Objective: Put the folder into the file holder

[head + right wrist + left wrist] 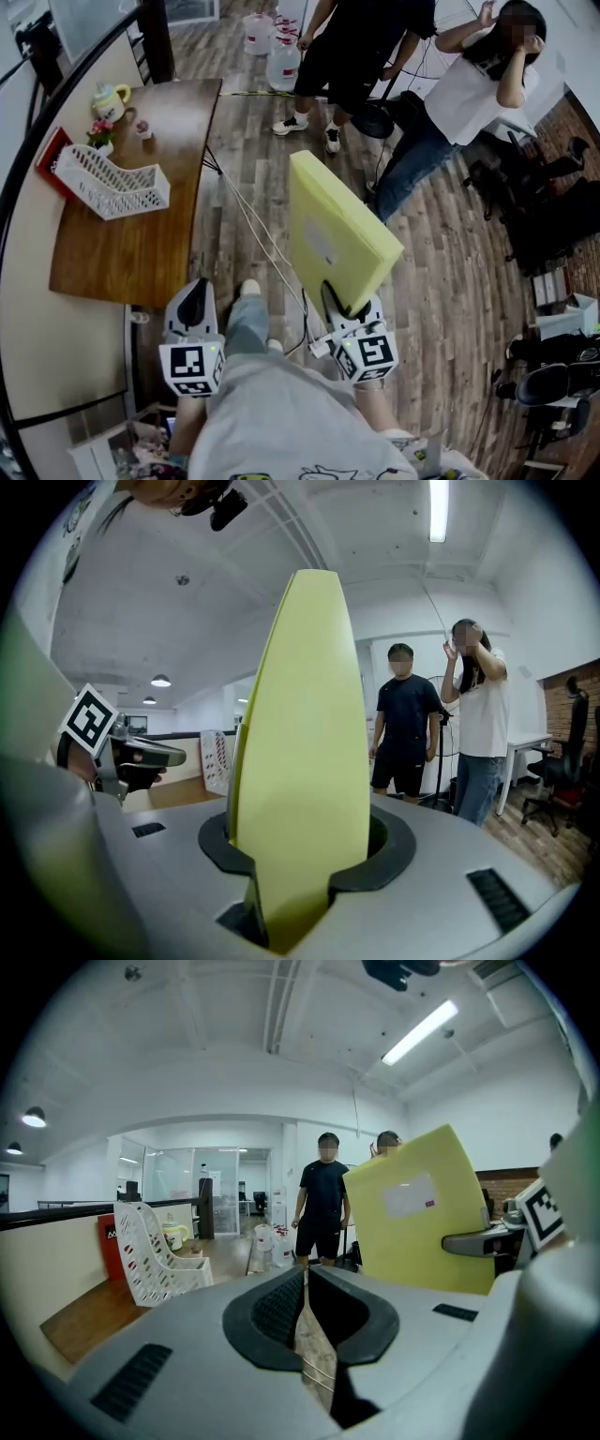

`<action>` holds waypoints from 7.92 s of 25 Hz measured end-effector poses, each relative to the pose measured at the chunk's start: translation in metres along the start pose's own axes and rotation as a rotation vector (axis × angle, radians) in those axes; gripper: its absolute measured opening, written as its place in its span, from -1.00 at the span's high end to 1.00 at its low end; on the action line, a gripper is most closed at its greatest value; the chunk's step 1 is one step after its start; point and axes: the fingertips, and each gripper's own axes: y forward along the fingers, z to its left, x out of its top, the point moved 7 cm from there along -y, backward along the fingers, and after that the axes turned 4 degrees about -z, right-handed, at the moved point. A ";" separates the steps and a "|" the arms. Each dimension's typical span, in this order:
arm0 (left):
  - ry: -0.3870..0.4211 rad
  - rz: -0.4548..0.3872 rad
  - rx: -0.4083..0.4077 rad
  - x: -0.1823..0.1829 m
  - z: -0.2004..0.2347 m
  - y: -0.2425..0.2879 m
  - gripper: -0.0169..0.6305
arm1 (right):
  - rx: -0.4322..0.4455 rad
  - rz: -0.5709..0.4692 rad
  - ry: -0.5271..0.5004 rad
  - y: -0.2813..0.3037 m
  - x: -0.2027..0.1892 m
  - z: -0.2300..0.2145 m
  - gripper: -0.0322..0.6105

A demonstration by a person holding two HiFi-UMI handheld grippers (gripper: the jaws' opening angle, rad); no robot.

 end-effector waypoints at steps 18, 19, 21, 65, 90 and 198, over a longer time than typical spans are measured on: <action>-0.024 -0.005 0.036 0.038 0.074 0.162 0.90 | 0.055 0.027 -0.004 0.182 0.029 -0.043 0.42; -0.024 -0.003 0.042 0.041 0.080 0.171 0.90 | 0.062 0.030 -0.004 0.195 0.031 -0.044 0.42; -0.027 0.001 0.056 0.045 0.094 0.186 0.90 | 0.077 0.033 -0.007 0.221 0.037 -0.045 0.42; -0.299 0.019 1.243 0.063 0.197 0.201 0.90 | 1.260 0.076 -0.130 0.611 0.101 0.111 0.42; -0.362 0.023 1.493 0.055 0.105 0.167 0.90 | 1.476 0.061 -0.196 0.585 0.097 0.139 0.42; -0.490 0.011 1.486 -0.007 0.159 0.152 0.90 | 1.457 -0.077 -0.038 0.545 0.011 0.315 0.40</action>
